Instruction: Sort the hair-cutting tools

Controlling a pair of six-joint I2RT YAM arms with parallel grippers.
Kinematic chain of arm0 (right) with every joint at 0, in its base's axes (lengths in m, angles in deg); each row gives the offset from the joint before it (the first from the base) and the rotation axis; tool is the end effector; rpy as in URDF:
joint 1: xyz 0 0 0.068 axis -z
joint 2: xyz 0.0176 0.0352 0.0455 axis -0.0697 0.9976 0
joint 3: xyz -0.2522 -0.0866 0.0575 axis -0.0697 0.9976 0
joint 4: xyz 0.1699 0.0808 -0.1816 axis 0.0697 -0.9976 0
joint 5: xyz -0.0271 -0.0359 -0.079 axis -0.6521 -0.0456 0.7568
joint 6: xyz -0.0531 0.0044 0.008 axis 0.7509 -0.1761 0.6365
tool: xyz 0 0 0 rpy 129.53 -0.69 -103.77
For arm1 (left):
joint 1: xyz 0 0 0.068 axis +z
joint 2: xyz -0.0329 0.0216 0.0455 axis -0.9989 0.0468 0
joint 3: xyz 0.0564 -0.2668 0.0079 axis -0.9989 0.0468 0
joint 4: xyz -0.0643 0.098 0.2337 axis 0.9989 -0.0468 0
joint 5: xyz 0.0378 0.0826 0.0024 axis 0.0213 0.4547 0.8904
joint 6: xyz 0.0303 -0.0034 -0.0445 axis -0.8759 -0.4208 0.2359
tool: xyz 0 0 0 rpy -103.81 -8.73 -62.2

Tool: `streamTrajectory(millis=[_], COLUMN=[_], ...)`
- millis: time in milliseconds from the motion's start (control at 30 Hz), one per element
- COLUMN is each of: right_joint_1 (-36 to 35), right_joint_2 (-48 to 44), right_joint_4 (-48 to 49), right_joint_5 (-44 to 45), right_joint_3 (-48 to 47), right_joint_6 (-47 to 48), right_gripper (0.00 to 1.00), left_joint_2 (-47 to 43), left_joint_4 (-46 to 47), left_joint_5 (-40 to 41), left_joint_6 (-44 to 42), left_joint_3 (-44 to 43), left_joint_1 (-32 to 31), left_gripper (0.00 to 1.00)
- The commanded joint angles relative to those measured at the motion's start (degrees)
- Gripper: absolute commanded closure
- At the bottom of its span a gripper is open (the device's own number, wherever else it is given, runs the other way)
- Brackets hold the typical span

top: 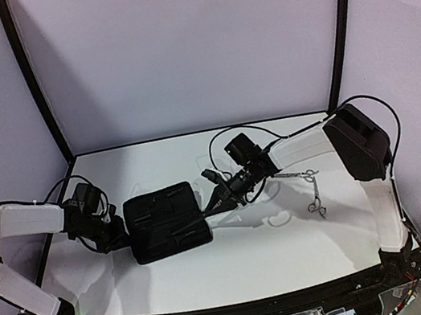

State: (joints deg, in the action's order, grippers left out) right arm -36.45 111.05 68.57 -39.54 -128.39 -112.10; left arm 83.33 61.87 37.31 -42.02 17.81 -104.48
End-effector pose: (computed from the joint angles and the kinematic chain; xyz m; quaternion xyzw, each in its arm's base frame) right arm 0.3201 0.3099 0.1355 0.1864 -0.8414 -0.5063 0.0307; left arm 0.2361 -0.0865 0.1401 -0.0976 0.9574 -0.2509 0.1043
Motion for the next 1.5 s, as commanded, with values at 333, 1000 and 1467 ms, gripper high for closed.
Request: streamTrajectory(millis=[333,1000,1467], right_joint_1=[-2.99,-5.22,-6.61], right_joint_2=[6.37,5.3,6.69], right_joint_4=[-6.39,-12.08,-2.87], right_joint_5=[-1.43,0.93,3.71], right_joint_3=[-6.7,-6.27,-3.57], right_joint_6=[6.64,-3.3,-11.86], right_gripper=[1.0,1.0,1.0], left_joint_2=[-2.49,-2.71,-8.21], left_joint_4=[0.47,1.39,3.78], left_joint_5=[-2.99,-3.51,0.49], left_joint_6=[-1.4,-0.02,11.24], left_joint_3=[0.69,0.43,5.89], left_joint_1=[-0.23,-0.23,-0.89], left_gripper=[0.99,0.99,0.99])
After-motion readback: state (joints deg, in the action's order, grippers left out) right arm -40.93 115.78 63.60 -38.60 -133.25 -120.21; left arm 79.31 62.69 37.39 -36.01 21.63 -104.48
